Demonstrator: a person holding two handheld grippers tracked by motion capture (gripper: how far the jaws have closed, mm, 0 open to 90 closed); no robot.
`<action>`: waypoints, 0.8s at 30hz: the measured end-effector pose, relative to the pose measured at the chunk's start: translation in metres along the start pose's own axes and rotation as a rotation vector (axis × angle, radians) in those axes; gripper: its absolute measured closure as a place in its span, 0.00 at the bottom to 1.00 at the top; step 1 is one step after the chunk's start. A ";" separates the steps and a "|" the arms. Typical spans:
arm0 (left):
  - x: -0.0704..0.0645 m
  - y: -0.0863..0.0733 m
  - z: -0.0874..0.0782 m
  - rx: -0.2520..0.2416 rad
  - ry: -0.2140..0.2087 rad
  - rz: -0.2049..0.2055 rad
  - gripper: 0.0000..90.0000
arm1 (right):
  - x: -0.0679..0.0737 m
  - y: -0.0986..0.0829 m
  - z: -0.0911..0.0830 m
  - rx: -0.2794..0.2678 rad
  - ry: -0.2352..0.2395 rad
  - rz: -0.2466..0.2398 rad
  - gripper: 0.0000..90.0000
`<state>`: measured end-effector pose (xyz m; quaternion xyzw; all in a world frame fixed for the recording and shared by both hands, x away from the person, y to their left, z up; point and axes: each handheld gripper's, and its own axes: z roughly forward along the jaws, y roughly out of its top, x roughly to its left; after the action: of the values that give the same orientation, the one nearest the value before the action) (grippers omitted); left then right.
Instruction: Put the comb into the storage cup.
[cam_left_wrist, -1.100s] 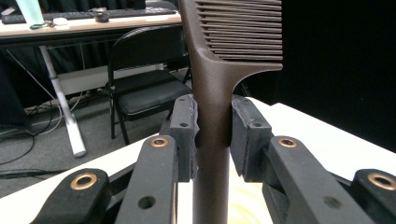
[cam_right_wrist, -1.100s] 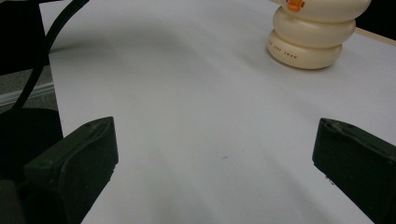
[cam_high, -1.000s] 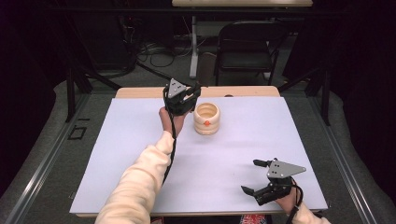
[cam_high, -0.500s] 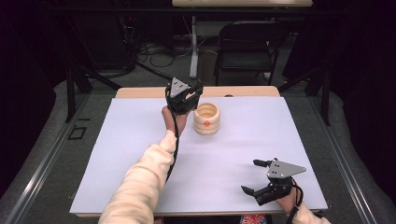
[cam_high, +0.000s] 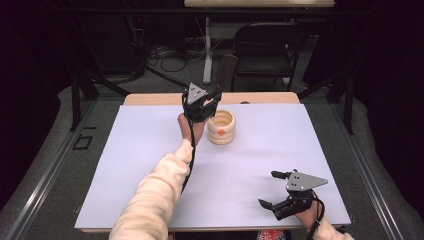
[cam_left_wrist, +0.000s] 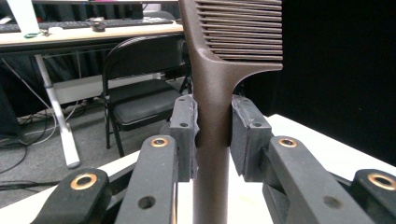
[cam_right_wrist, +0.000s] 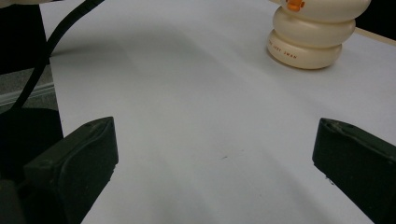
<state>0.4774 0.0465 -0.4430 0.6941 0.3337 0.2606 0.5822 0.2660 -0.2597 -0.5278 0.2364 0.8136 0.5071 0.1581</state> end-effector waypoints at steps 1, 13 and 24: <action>0.000 0.000 0.001 -0.003 -0.003 0.000 0.81 | 0.000 0.000 0.000 0.000 0.000 0.000 0.00; -0.004 -0.002 0.009 0.003 -0.016 0.005 0.81 | 0.000 0.000 0.000 0.001 0.000 -0.001 0.00; -0.005 -0.005 0.015 0.014 -0.022 0.009 0.81 | 0.000 0.000 0.000 0.002 0.001 0.001 0.00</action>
<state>0.4845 0.0336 -0.4506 0.7025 0.3259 0.2530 0.5799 0.2657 -0.2599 -0.5277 0.2368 0.8141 0.5063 0.1574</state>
